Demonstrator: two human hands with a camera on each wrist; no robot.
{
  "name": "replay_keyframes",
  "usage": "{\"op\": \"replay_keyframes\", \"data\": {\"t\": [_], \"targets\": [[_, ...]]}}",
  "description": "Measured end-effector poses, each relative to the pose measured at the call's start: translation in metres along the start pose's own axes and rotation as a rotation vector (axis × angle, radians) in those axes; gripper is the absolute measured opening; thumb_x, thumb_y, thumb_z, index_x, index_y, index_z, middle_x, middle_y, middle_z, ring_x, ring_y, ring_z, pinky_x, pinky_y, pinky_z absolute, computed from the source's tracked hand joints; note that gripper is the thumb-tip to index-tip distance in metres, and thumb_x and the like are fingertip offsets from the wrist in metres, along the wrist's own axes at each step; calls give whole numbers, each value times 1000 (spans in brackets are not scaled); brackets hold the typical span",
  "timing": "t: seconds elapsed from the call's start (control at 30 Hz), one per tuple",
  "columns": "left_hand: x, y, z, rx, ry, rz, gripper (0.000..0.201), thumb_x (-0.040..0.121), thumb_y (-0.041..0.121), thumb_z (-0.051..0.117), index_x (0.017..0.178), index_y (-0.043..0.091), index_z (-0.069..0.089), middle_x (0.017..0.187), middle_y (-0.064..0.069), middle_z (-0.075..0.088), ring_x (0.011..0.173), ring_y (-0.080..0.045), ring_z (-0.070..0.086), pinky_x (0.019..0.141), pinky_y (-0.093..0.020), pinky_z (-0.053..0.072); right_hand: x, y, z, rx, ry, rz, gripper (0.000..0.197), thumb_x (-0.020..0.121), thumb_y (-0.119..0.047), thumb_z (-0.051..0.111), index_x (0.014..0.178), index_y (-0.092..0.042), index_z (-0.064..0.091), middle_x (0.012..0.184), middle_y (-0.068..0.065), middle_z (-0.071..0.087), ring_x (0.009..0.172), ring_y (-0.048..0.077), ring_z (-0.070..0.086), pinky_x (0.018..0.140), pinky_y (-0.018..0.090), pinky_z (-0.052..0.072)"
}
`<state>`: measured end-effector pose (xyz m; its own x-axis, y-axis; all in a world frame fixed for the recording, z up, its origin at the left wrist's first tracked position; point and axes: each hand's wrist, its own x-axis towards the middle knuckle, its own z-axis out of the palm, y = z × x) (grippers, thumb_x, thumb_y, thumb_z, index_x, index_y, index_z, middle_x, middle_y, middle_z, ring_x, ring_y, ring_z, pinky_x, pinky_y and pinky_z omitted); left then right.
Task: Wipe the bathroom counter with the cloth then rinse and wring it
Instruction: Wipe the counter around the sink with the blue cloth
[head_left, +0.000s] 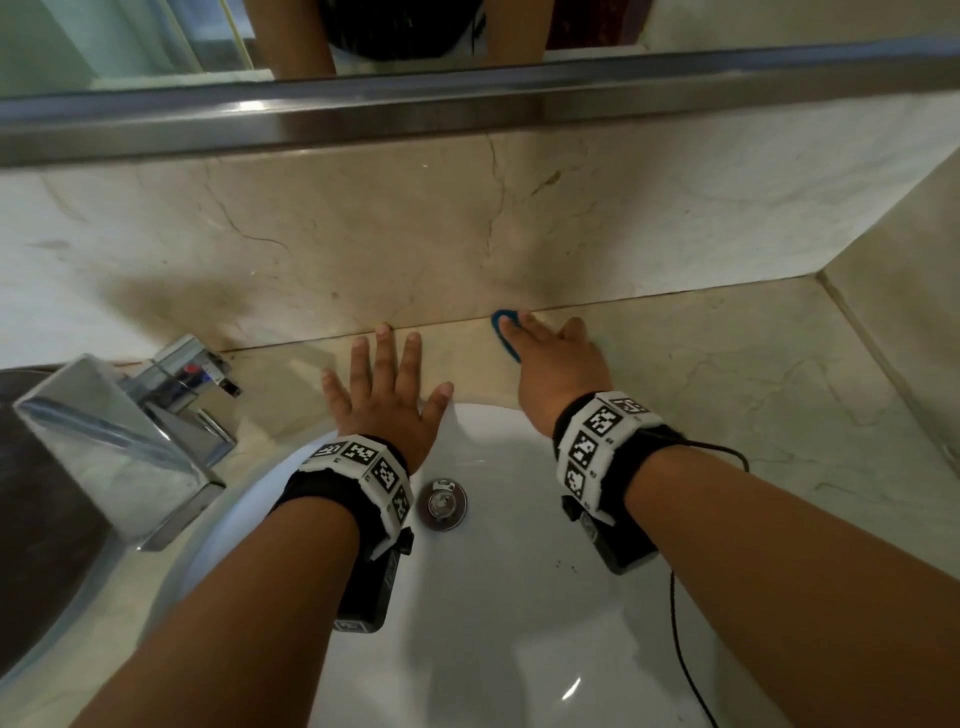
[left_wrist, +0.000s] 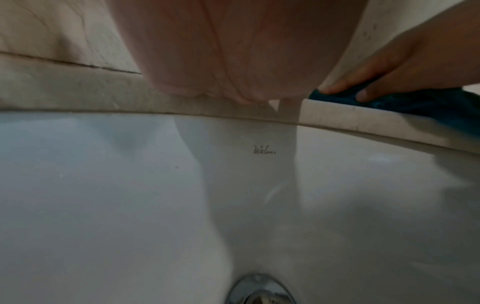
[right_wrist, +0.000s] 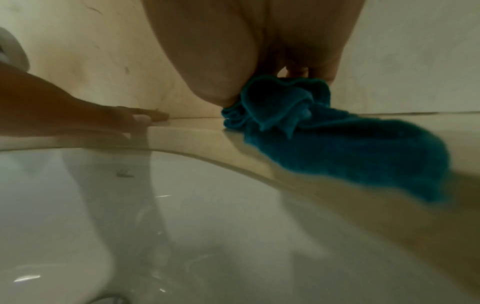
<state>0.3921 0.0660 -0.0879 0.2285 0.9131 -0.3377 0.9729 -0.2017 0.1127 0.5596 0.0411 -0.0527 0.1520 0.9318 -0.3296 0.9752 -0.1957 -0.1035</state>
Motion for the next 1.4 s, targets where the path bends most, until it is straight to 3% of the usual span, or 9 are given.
{"op": "replay_keyframes", "data": {"t": [0.17, 0.27, 0.37, 0.5, 0.7, 0.97, 1.1, 1.27, 1.4], "targets": [[-7, 4, -4, -17, 14, 19, 67, 95, 56, 12, 148, 25, -16, 154, -2, -26, 143, -23, -21, 113, -54, -10, -10, 24, 2, -25, -20, 98, 71, 91, -11, 35, 150, -28, 1, 158, -9, 4, 128, 32, 27, 101, 37, 33], [-16, 21, -5, -37, 58, 148, 64, 97, 51, 15, 149, 24, -10, 156, 0, -20, 143, -20, -20, 114, -52, -12, -10, 26, 1, 29, -37, 111, 69, 91, -13, 35, 150, -28, 4, 158, -10, 3, 126, 31, 29, 102, 35, 31], [-11, 43, -5, -38, 53, 216, 63, 97, 51, 15, 149, 27, -11, 157, 2, -19, 144, -19, -17, 113, -51, -13, -19, 26, 10, 153, 23, -24, 64, 92, -11, 38, 148, -30, 16, 157, -10, 13, 122, 31, 34, 106, 34, 31], [3, 60, -2, 27, -49, 136, 62, 97, 50, 9, 147, 25, -18, 154, 2, -27, 142, -21, -23, 113, -57, -11, -30, 22, 24, 135, 86, -230, 61, 94, -14, 39, 147, -34, 19, 157, -11, 13, 111, 25, 36, 102, 28, 32], [7, 59, 1, 31, -78, 124, 63, 96, 53, 8, 145, 27, -23, 152, 3, -31, 141, -21, -27, 110, -56, -14, -7, 26, 6, 52, -73, -123, 66, 94, -12, 35, 148, -37, 8, 157, -15, 3, 128, 28, 25, 109, 31, 29], [7, 58, 1, 26, -79, 141, 64, 96, 54, 7, 145, 27, -24, 153, 2, -30, 141, -23, -27, 110, -57, -14, -4, 69, -6, 13, -120, 187, 66, 96, -16, 33, 149, -33, -1, 158, -11, -1, 138, 39, 14, 114, 40, 24], [6, 59, 1, 24, -73, 141, 64, 95, 54, 6, 145, 26, -24, 153, 1, -31, 141, -24, -27, 112, -58, -12, -7, 70, -8, -3, -158, 218, 68, 95, -17, 36, 150, -31, -3, 159, -8, -2, 139, 42, 11, 115, 39, 19], [7, 59, 2, 26, -62, 134, 64, 95, 55, 7, 145, 27, -23, 153, 2, -30, 141, -24, -26, 111, -58, -12, -10, 25, -3, -10, -111, -1, 71, 93, -16, 39, 149, -31, -1, 158, -8, -3, 127, 34, 26, 108, 36, 31], [7, 59, 3, 30, -53, 132, 65, 95, 55, 7, 145, 28, -22, 153, 2, -29, 141, -23, -26, 112, -57, -12, -1, 16, 1, -17, -65, -87, 70, 93, -14, 37, 149, -33, 0, 158, -9, -2, 122, 32, 29, 104, 33, 33]]}}
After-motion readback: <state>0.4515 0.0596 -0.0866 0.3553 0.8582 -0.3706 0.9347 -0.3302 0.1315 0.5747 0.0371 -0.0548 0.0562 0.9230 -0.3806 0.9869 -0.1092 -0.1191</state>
